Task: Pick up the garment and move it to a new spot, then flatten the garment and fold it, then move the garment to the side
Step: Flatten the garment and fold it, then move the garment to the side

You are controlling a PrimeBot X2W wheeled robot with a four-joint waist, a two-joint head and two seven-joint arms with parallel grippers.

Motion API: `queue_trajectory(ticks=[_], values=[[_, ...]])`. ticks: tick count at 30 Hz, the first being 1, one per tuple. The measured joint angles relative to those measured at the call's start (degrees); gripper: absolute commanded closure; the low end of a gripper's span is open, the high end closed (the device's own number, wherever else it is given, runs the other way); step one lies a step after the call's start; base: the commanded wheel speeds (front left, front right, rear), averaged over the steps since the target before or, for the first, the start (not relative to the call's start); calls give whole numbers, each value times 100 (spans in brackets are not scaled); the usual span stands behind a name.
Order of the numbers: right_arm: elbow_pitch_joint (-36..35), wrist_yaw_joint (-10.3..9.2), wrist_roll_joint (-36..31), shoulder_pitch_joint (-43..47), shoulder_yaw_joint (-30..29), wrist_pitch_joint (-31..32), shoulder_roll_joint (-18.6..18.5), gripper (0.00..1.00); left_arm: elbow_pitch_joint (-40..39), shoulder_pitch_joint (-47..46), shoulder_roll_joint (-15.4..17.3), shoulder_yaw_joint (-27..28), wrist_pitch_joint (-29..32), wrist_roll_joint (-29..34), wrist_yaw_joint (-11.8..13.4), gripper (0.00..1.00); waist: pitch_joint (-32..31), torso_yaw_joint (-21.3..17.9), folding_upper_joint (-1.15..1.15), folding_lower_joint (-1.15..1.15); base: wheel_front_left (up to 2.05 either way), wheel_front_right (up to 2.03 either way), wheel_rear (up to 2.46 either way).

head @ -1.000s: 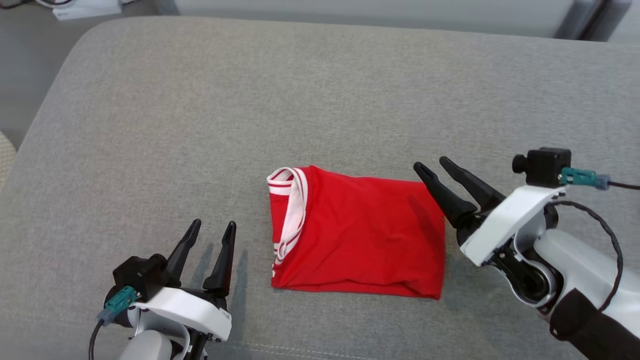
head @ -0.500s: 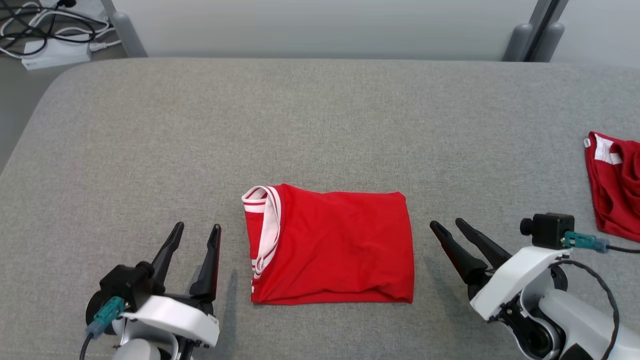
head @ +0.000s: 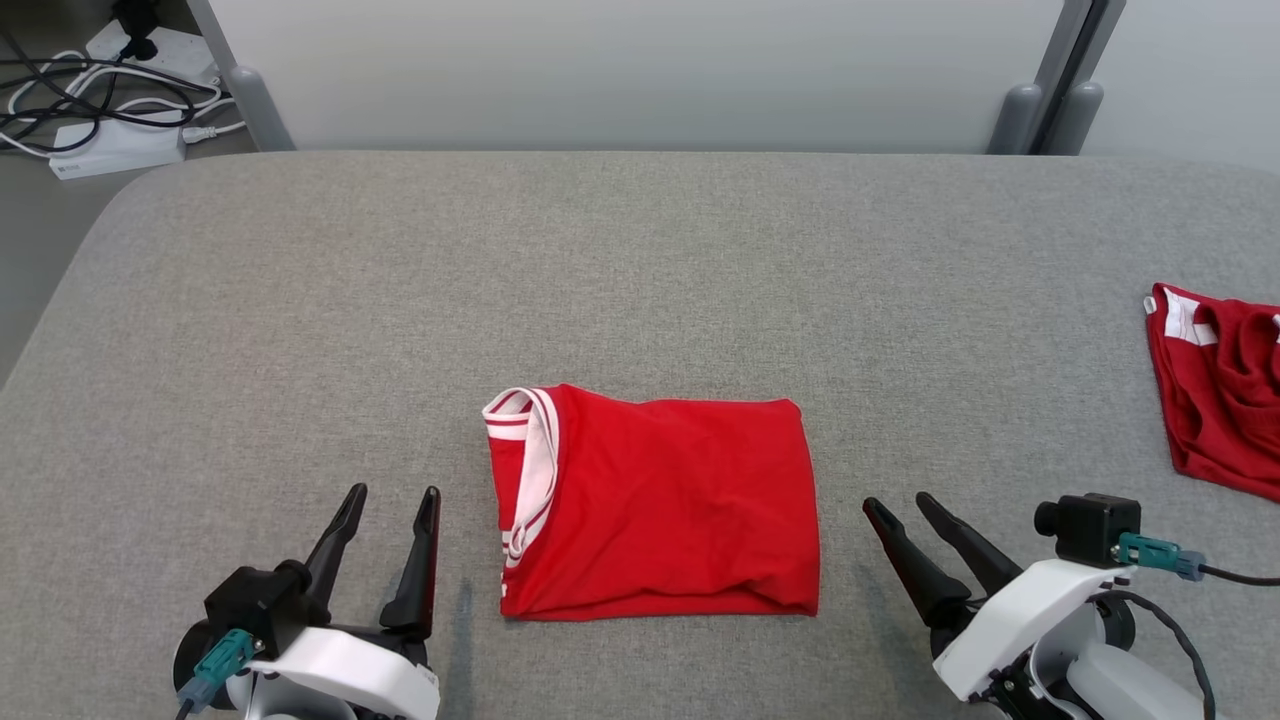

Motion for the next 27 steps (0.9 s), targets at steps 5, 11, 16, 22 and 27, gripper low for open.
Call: queue_trajectory(ticks=[5, 11, 16, 22, 27], values=[[111, 0, -304, -2, -118, 0, 45, 0, -1, 0, -2, -62, 0, 24, 0, 0, 39, 62, 0, 0, 0, 0, 0], [350, 0, -302, -6, -85, 2, 186, 0, -8, -3, -1, -220, 0, 14, 0, 0, 149, 249, 0, 0, 0, 0, 0], [471, 0, -149, -101, 29, 14, 225, 0, -16, -27, 1, -272, 0, -37, 0, 0, 314, 460, 0, 0, 0, 0, 0], [695, 0, 91, -359, 65, 137, 249, 0, -37, -100, -1, -291, 1, -74, 0, 0, 548, 729, 0, 0, 0, 0, 0], [738, -1, 197, -586, 194, 269, 223, 0, -69, -216, -19, -344, 0, -91, 0, 0, 739, 916, 0, 0, 0, 0, 0]])
